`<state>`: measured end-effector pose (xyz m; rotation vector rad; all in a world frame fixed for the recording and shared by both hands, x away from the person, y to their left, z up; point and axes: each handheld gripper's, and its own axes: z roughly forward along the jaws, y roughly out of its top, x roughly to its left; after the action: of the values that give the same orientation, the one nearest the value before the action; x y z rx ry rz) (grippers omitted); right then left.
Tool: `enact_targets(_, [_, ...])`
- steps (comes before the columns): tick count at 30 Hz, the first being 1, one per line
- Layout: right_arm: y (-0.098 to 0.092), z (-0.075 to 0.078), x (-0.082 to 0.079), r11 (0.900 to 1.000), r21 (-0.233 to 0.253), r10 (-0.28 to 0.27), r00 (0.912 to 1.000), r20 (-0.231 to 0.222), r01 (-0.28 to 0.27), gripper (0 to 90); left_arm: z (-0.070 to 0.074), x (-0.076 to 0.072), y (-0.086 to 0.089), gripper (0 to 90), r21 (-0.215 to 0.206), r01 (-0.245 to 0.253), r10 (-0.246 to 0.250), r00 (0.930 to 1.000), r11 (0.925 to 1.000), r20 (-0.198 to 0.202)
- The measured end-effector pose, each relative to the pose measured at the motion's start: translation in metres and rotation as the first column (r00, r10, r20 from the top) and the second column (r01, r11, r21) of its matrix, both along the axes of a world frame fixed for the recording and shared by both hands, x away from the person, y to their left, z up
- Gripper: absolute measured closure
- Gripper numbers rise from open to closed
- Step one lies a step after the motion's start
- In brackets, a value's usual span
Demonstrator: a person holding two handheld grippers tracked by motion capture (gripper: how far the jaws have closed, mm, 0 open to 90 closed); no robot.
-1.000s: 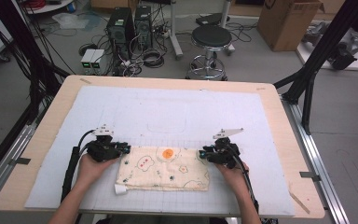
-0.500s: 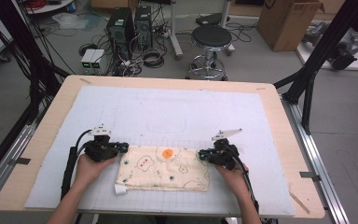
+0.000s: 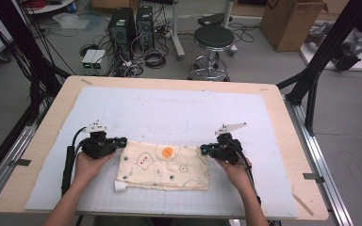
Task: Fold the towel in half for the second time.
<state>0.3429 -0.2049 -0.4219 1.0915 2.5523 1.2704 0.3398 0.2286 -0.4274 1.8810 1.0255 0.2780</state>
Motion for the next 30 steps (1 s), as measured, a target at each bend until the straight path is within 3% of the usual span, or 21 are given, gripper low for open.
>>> enact_targets(8, [-0.005, 0.007, 0.022, 0.999, 0.022, -0.041, 0.9987, -0.031, 0.042, 83.8, 0.008, 0.02, -0.006, 83.8, -0.003, -0.023, 0.023, 0.9995, 0.9997, 0.02])
enact_targets(18, [-0.01, 0.017, 0.061, 0.993, 0.041, -0.104, 0.9924, -0.065, 0.107, 83.8, 0.017, 0.054, -0.011, 83.9, 0.0, -0.074, 0.074, 0.9972, 0.9973, 0.008])
enact_targets(20, [-0.011, 0.017, 0.068, 0.991, 0.053, -0.116, 0.9907, -0.072, 0.12, 83.9, 0.016, 0.06, -0.012, 83.9, -0.005, -0.092, 0.092, 0.9958, 0.9958, 0.006])
enact_targets(23, [-0.01, 0.015, 0.078, 0.987, 0.058, -0.143, 0.9854, -0.093, 0.149, 83.9, 0.009, 0.068, -0.011, 83.9, -0.05, -0.118, 0.116, 0.9928, 0.9918, -0.027])
enact_targets(26, [-0.01, 0.007, 0.085, 0.984, 0.052, -0.162, 0.9806, -0.111, 0.168, 84.0, -0.001, 0.073, -0.013, 83.9, -0.022, -0.133, 0.131, 0.9894, 0.9909, -0.063])
enact_targets(30, [-0.012, -0.003, 0.09, 0.981, 0.052, -0.177, 0.9747, -0.136, 0.186, 84.0, -0.003, 0.073, -0.016, 83.9, -0.016, -0.135, 0.134, 0.9897, 0.9907, -0.049])
